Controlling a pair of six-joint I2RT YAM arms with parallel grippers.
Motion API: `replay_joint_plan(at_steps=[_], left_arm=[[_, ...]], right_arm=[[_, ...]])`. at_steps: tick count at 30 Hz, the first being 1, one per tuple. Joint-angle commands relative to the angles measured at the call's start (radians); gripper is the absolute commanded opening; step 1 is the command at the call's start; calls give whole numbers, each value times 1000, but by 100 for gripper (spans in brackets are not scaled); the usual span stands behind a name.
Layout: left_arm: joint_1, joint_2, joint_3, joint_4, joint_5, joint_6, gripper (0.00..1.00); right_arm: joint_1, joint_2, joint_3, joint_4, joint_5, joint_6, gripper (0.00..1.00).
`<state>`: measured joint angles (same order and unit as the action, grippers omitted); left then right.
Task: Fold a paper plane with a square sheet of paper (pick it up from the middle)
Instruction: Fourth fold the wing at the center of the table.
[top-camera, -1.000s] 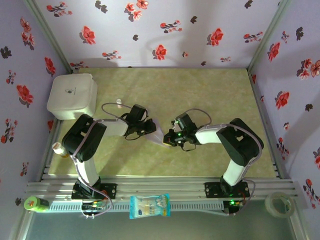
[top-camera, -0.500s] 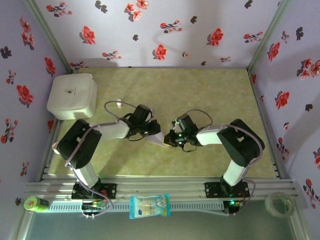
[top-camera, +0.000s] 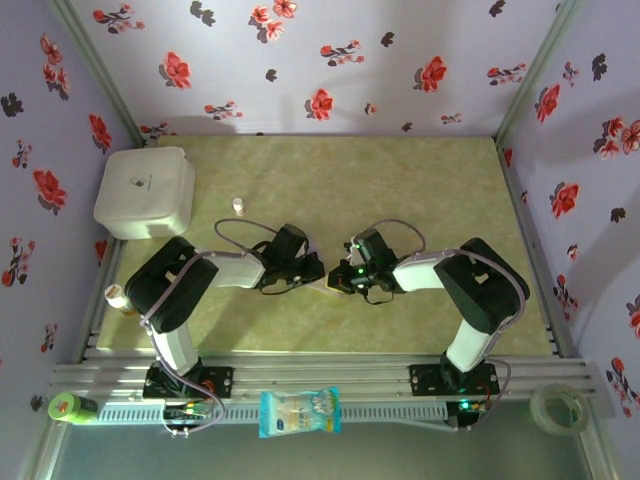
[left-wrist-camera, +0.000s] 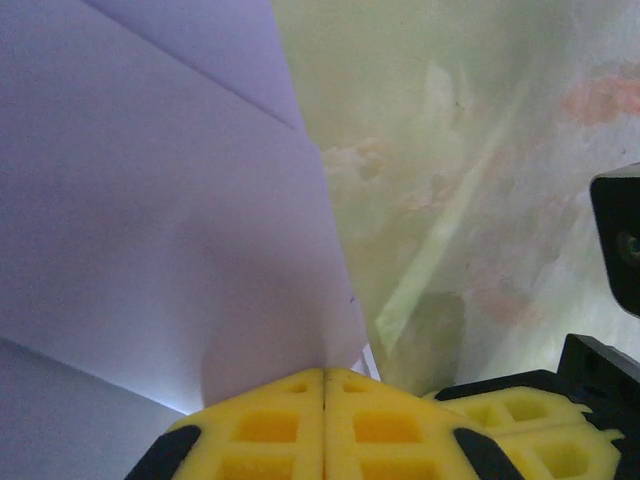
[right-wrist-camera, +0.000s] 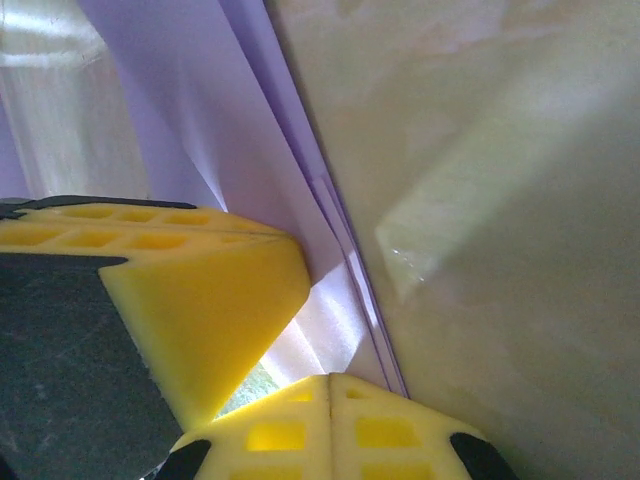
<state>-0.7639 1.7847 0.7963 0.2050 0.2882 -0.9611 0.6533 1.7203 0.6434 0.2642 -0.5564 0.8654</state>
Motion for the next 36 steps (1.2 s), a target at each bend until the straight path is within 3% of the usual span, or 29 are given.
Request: replay_joint_plan(at_steps=[1, 16, 29, 36], left_arm=[[13, 25, -7, -107, -104, 19, 7], [159, 42, 43, -141, -99, 94, 7], [349, 77, 61, -118, -40, 167, 8], [363, 64, 87, -147, -9, 219, 9]], right_arm=[[-4, 44, -50, -123, 53, -6, 0], [-6, 88, -34, -204, 70, -62, 0], [-7, 57, -43, -231, 66, -75, 0], [-6, 57, -40, -243, 64, -81, 0]])
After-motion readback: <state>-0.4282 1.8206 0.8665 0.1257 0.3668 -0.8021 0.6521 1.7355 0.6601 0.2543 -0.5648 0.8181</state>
